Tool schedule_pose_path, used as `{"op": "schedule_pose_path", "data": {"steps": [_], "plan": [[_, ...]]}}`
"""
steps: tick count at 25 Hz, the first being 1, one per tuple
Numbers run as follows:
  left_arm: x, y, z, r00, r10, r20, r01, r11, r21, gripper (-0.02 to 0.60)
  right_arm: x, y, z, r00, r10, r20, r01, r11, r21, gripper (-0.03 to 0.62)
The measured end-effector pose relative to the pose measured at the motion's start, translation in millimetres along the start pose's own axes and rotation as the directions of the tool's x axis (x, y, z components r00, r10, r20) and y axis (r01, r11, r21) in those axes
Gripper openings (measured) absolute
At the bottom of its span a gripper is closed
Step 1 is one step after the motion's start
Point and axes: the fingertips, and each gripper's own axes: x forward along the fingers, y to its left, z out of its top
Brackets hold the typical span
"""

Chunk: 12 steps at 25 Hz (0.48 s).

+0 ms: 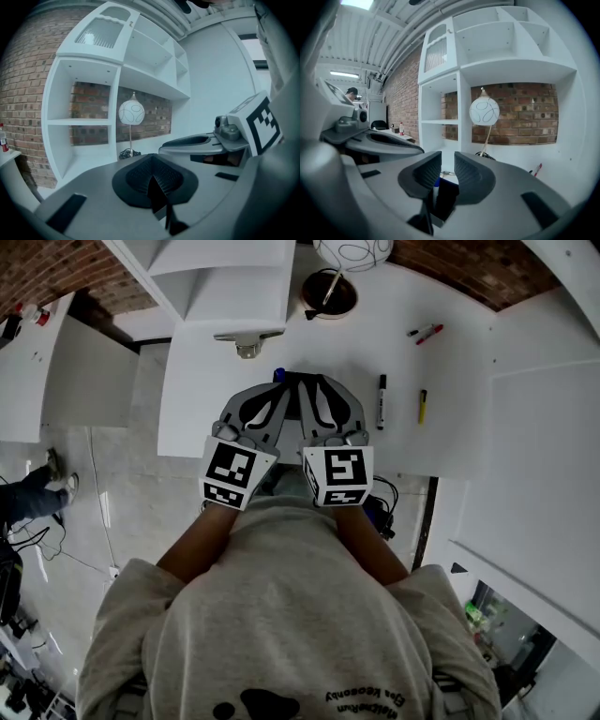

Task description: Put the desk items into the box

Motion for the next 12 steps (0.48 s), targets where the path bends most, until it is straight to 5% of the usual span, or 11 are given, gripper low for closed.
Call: {"op": "schedule_pose_path", "data": {"steps": [12], "plan": [[10.3,-30.3,36.1,0.995,-0.077,0.065,0.074,0.996,0.056,0.004,-43.0,-35.8,25.4,0.987,-0.141,0.070,0.141,0.990,0.010,0.018]]}}
